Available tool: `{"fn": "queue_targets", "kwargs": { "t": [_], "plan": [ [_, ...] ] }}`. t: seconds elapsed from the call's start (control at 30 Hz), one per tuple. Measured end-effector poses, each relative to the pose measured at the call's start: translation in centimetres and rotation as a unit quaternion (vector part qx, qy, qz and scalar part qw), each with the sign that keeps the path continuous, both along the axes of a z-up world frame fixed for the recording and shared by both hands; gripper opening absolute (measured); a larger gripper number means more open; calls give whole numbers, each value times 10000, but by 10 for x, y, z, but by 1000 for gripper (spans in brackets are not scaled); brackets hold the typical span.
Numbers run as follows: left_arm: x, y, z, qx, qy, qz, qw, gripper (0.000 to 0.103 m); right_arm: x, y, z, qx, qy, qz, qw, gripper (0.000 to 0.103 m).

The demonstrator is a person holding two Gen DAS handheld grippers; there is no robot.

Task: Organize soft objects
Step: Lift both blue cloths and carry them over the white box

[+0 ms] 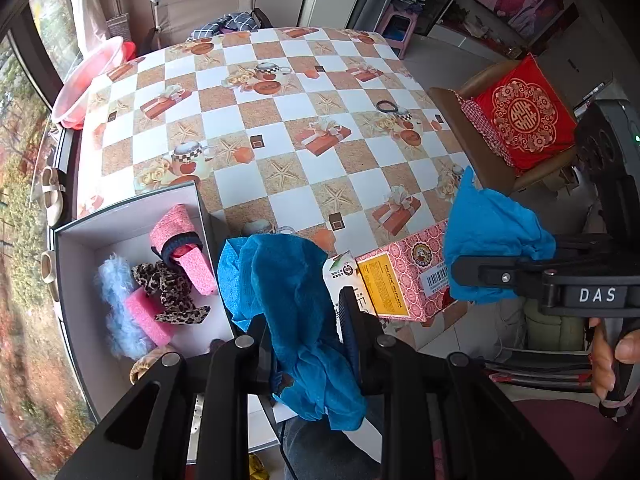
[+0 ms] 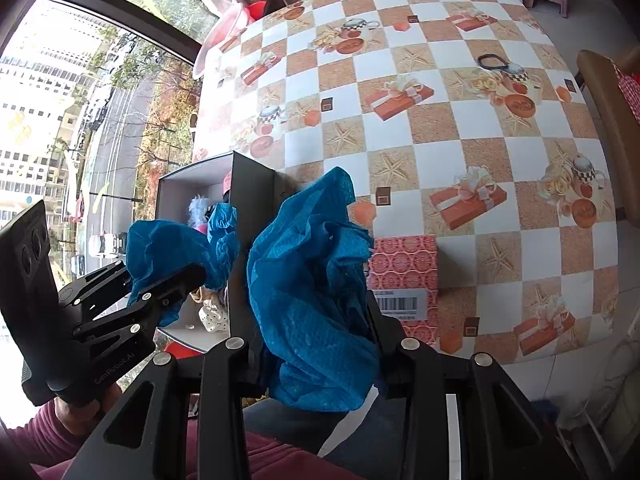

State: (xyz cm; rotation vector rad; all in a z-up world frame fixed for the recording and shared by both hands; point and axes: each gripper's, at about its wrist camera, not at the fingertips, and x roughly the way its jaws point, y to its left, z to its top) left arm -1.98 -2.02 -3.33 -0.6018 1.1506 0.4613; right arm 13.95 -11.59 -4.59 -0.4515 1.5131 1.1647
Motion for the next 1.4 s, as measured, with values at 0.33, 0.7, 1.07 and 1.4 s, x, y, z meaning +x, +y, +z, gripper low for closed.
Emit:
{"fn": "queue_targets", "kwargs": {
  "t": [0.33, 0.7, 1.07, 1.4],
  "plan": [
    [-40, 14, 8, 71, -155, 408, 9990, 27, -47, 29, 7, -9, -144, 650, 9978, 38],
    [-89, 30, 3, 119, -198, 967, 9950, 27, -92, 67, 16, 11, -338, 1322, 9906, 38],
    [-130, 46, -4, 111, -224, 1554, 9875, 27, -133, 100, 17, 6, -442, 1906, 9807, 38],
    [-160, 55, -18, 42, -96, 2004, 9797, 27, -160, 125, 10, -60, -473, 2287, 9723, 38]
  ]
}}
